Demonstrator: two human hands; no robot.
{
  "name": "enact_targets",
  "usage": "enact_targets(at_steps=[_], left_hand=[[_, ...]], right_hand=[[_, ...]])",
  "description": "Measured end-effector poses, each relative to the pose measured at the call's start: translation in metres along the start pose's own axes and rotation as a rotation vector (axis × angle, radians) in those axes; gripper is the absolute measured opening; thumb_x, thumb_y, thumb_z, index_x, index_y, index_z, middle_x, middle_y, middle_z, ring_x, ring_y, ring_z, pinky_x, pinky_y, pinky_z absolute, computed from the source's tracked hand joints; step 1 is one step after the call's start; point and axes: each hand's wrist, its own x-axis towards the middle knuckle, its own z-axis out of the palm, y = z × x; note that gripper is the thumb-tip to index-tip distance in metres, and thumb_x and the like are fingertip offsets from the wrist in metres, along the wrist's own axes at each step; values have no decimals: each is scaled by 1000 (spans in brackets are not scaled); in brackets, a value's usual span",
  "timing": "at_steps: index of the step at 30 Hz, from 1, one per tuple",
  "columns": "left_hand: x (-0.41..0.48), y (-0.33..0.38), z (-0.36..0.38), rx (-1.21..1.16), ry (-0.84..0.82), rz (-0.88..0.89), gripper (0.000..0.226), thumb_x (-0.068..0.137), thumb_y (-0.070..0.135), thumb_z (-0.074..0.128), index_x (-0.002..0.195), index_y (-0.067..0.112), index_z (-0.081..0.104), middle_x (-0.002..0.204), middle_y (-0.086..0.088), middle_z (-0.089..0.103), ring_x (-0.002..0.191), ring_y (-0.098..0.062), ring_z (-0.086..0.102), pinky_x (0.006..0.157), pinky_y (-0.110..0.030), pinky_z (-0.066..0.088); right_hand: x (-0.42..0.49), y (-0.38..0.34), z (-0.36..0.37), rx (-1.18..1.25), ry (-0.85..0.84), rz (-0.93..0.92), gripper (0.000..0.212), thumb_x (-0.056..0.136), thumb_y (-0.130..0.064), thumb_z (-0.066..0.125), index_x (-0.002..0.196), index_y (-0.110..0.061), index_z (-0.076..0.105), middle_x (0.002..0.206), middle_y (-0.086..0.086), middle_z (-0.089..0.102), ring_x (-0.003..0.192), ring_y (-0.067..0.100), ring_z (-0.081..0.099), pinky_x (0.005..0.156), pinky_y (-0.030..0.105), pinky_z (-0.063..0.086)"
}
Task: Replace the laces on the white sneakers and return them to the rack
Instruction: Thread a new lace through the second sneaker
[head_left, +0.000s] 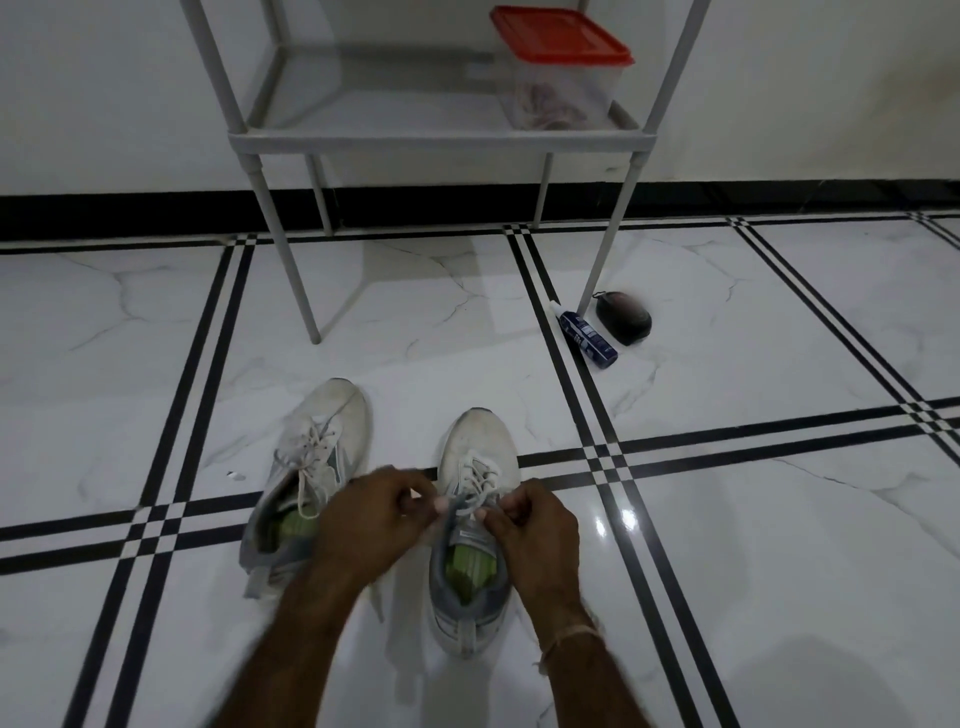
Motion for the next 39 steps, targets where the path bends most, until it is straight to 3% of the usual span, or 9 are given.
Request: enact_targets(at_steps=[3, 6, 14, 17, 21, 26, 29, 32, 39], left_hand=[[3, -3, 15, -82, 25, -4, 40, 85, 59, 61, 71, 22, 70, 70, 4, 68, 68, -9, 64, 65, -26, 48], [11, -1, -3, -654, 198, -210, 24, 99, 35, 62, 83, 19, 70, 84, 4, 72, 80, -16, 68, 77, -36, 55], [10, -12, 18, -260, -157, -70, 24, 78, 54, 72, 78, 30, 71, 82, 16, 74, 82, -3, 70, 80, -36, 57], [10, 0, 18, -829, 6, -269, 18, 98, 16, 62, 80, 16, 64, 73, 10, 72, 75, -10, 70, 68, -28, 56], [27, -1, -12, -1846, 334, -539, 29, 106, 14, 38, 78, 17, 46, 63, 3, 56, 57, -11, 61, 62, -35, 63], [10, -2, 19, -726, 324, -334, 11, 104, 23, 49, 95, 21, 54, 71, -8, 57, 57, -19, 53, 55, -36, 51], [3, -13, 42, -481, 139, -323, 26, 93, 44, 63, 76, 24, 64, 66, 0, 67, 62, -21, 62, 69, -45, 56], [0, -2, 46, -541, 47, -481, 48, 94, 51, 64, 57, 20, 66, 50, 5, 58, 54, -19, 55, 65, -37, 50], [6, 24, 35, -939, -35, -690, 18, 98, 25, 64, 99, 12, 76, 80, -5, 69, 59, -13, 56, 51, -21, 40]], right_hand=[[-1, 0, -1, 0, -9, 1, 26, 81, -24, 85, 83, -21, 59, 84, -5, 69, 81, 10, 69, 77, 31, 62], [0, -2, -3, 11, -24, 6, 26, 82, -23, 85, 84, -20, 59, 85, -4, 70, 82, 10, 69, 78, 32, 62], [-1, -7, -2, -8, -17, 20, 27, 81, -24, 86, 82, -20, 60, 82, -7, 68, 78, 6, 66, 64, 12, 52], [0, -7, -6, 18, -29, 45, 26, 81, -24, 86, 82, -20, 60, 84, -7, 68, 79, 5, 66, 63, 10, 51], [3, -3, -4, 71, -16, 61, 26, 78, -24, 88, 81, -17, 63, 85, -2, 71, 81, 14, 70, 72, 22, 58], [4, -5, -2, 85, -25, 72, 24, 79, -21, 87, 82, -14, 64, 84, -2, 70, 81, 13, 69, 71, 20, 57], [3, -5, -3, 64, -22, 52, 25, 80, -22, 86, 83, -14, 63, 84, -4, 68, 80, 8, 66, 68, 14, 52], [3, -8, -3, 49, -52, 43, 25, 80, -25, 86, 84, -17, 62, 83, -8, 67, 82, 7, 66, 71, 19, 56], [18, -40, 1, -203, -126, -192, 23, 96, -42, 66, 114, -29, 70, 117, -6, 55, 105, 8, 59, 90, 26, 52]])
